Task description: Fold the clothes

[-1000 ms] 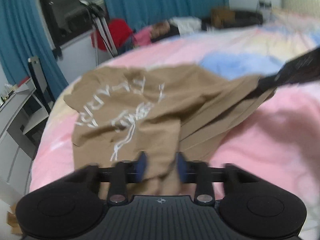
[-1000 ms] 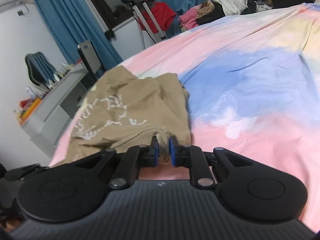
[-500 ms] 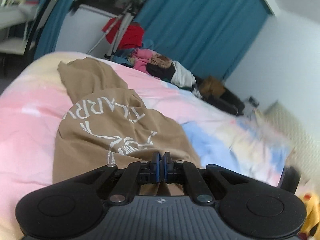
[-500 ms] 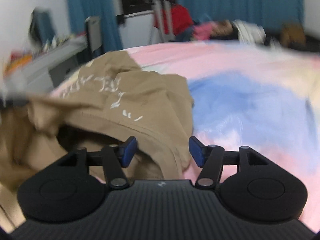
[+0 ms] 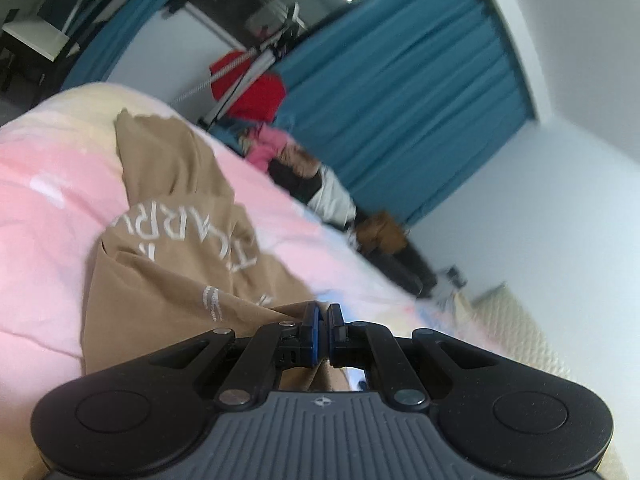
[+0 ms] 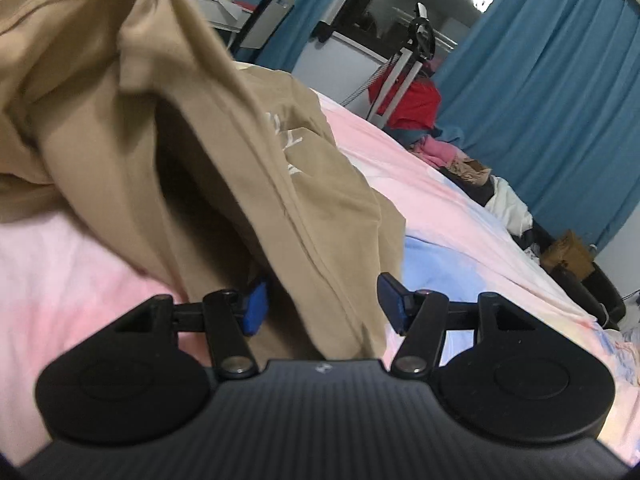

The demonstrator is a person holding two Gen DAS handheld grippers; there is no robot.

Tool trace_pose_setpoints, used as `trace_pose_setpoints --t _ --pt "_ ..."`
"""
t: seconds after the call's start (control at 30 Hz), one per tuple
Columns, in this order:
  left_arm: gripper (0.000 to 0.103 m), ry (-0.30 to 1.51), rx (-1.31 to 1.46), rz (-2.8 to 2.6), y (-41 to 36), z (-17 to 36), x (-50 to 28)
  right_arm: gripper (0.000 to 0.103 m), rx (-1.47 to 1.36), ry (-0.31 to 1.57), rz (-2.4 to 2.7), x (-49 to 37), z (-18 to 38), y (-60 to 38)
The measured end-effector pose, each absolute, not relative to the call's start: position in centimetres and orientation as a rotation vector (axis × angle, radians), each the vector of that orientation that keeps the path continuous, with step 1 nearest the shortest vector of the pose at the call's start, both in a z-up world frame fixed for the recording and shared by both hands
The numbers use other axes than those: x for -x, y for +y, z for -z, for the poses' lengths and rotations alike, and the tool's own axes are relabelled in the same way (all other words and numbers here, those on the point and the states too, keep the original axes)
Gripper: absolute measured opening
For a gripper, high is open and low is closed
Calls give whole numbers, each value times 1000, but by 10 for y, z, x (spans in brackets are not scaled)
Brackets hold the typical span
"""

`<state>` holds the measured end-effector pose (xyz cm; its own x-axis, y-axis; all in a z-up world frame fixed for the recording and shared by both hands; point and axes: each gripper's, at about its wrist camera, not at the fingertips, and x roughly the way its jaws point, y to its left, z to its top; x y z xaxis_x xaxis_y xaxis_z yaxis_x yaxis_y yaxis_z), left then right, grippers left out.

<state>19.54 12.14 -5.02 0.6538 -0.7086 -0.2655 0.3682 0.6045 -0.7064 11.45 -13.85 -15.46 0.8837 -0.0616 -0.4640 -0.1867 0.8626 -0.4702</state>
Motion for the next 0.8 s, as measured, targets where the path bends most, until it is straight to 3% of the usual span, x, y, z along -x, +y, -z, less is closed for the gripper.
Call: trace_pose_setpoints --t 0.1,0.23,0.4,0.47,0.6,0.8 --pt "4 551 654 641 123 44 -191 54 499 441 -72 -109 146 -142" --pt "5 575 581 572 118 42 -186 13 168 390 -118 -104 114 -175" --pt "5 639 452 539 99 51 -185 7 -236 403 -208 -106 101 -224" --pt "11 646 356 531 87 52 -181 7 -344 431 -232 -107 103 -238" --pt "43 554 64 497 53 46 -153 7 -447 479 -245 -108 108 -247" --pt "75 261 -414 453 -25 59 -88 7 -520 489 -272 -108 107 -243"
